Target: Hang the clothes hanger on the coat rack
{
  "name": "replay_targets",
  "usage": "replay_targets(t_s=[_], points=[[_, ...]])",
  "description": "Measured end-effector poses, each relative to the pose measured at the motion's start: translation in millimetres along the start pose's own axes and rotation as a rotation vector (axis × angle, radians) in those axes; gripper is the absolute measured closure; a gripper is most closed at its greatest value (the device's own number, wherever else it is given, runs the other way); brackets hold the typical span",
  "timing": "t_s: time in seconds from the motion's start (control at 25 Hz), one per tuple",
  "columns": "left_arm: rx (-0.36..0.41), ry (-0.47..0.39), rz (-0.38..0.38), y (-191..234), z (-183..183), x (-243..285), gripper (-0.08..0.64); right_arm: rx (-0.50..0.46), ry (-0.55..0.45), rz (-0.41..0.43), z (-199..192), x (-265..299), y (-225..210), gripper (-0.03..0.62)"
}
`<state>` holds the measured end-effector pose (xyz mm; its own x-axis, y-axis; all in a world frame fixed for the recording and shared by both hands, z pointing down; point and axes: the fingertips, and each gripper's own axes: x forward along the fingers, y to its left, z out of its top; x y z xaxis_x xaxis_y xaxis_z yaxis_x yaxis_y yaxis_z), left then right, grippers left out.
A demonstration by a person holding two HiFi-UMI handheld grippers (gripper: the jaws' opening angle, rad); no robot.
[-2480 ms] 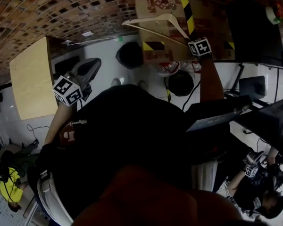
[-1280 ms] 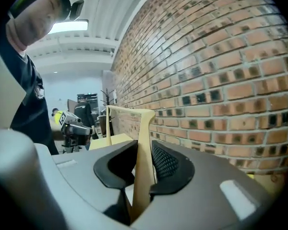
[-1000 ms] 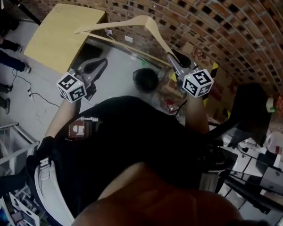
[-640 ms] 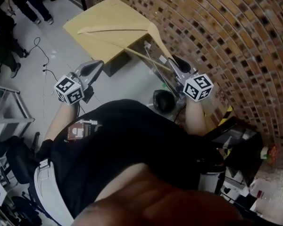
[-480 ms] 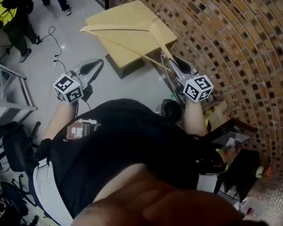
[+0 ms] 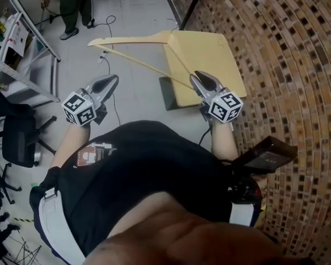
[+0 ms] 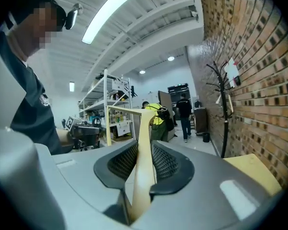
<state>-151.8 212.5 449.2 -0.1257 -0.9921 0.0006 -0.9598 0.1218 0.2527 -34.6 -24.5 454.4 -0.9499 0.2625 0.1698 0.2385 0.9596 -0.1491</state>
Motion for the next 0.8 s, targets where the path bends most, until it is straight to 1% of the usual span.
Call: replay_targets(t_s=[0.16, 0.28, 0.4, 0.52, 0.64, 0.8], points=[[0.007, -0.025, 0.118, 38, 3, 7, 0.568, -0.013, 0.023, 0.133, 8, 66, -30, 0.486], [0.017, -0.043, 0.196, 72, 11, 24, 0.568, -0.029, 0.025, 0.216, 19, 111, -58, 0.486], [-0.004, -0.079, 0.283, 103, 22, 42, 0.568, -0.054, 0.044, 0.309, 31, 157, -85, 0.486], [0.001, -0.1, 0.358, 126, 31, 54, 0.568, -0.078, 0.047, 0.405, 47, 200, -103, 0.486], [-0.008, -0.088, 0.405, 151, 35, 65, 0.568, -0.073, 0.041, 0.451, 59, 239, -120, 0.486], [-0.015, -0.068, 0.439, 190, 37, 70, 0.568, -0.065, 0.041, 0.471, 65, 282, -137, 0.486]])
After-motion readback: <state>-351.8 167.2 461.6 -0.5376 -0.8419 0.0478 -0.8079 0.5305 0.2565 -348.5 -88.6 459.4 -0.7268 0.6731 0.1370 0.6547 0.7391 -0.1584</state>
